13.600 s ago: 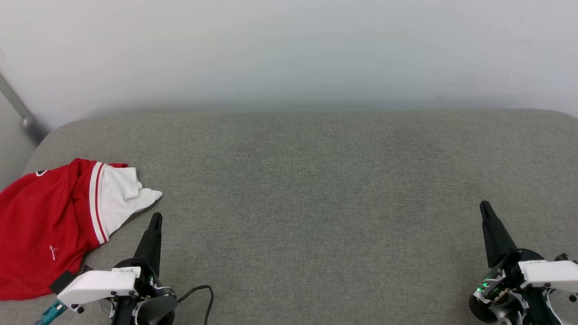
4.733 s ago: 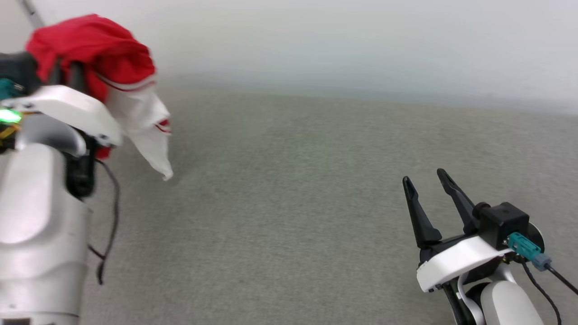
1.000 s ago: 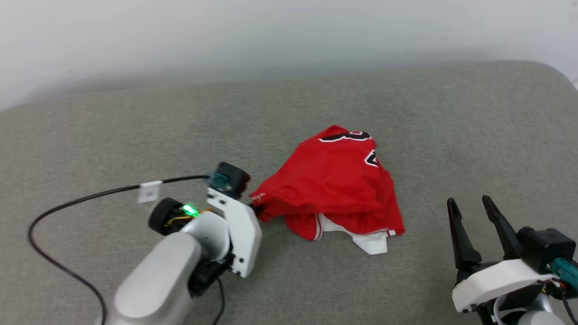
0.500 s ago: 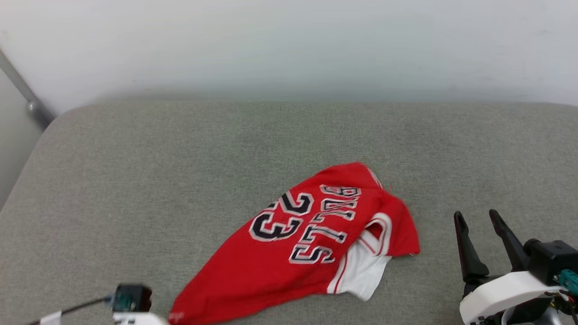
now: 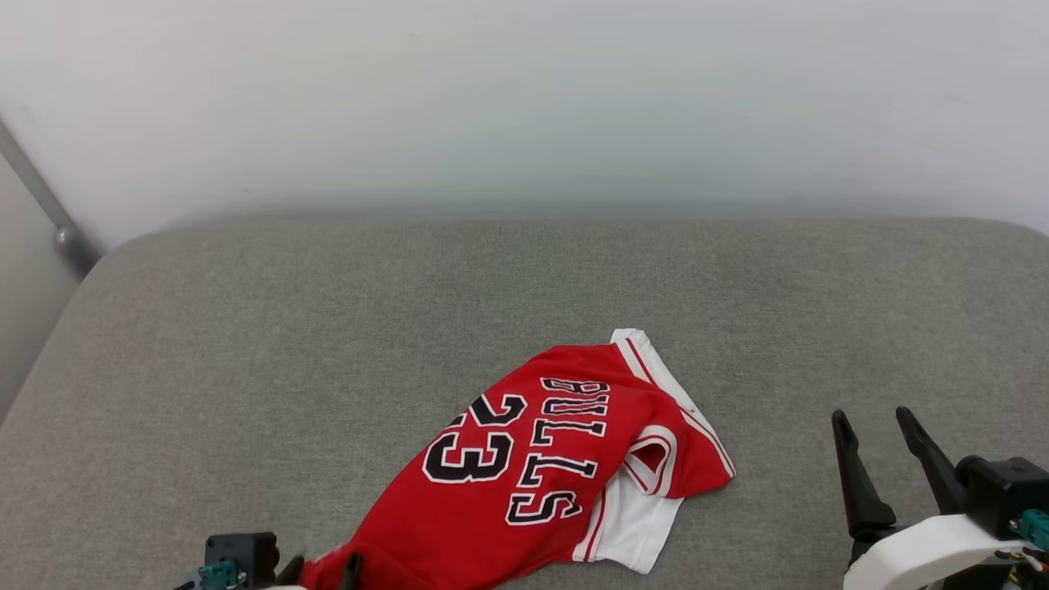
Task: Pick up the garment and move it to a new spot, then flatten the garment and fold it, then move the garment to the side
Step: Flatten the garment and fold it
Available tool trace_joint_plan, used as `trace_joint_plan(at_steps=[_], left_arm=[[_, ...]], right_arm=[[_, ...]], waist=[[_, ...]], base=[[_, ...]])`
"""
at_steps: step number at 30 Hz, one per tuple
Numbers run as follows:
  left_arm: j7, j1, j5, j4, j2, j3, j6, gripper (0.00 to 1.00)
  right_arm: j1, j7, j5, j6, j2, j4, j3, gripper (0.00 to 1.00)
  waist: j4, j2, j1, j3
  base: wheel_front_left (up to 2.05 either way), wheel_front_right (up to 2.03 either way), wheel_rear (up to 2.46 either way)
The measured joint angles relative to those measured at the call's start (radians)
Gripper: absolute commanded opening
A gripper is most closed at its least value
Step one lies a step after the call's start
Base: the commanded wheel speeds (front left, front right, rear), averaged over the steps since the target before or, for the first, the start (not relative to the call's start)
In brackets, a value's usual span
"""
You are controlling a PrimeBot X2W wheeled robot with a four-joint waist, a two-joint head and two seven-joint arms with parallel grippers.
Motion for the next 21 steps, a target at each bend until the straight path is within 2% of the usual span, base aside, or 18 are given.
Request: trace_joint_plan(at_steps=[13,18,21], left_arm=[[-0.294,-0.108,0.112,-0.08,-0.043,0.037,-0.002,1.0],[-0.292,-0.196,0.161,-0.057,-0.063,-0.025,-0.03,1.0],[-0.241,-0.269,0.176,-0.026,-0.081,-0.095,-0.077,1.0]], right_arm=[[0.019,0.022,-0.003,0.0,0.0,-0.026,-0.015,1.0],[0.017,0.03,-0.008,0.0,0.0,-0.04,-0.02,1.0],[0.012,0.033,-0.014,0.0,0.0,-0.049,-0.014,1.0]], waist=[[-0.009,0.0,0.0,-0.024],[-0.012,0.0,0.0001,-0.005],[-0.016,0.0,0.0001,0.009]], base=[[0.0,0.0,0.0],[0.0,0.0,0.0],[0.0,0.0,0.0]])
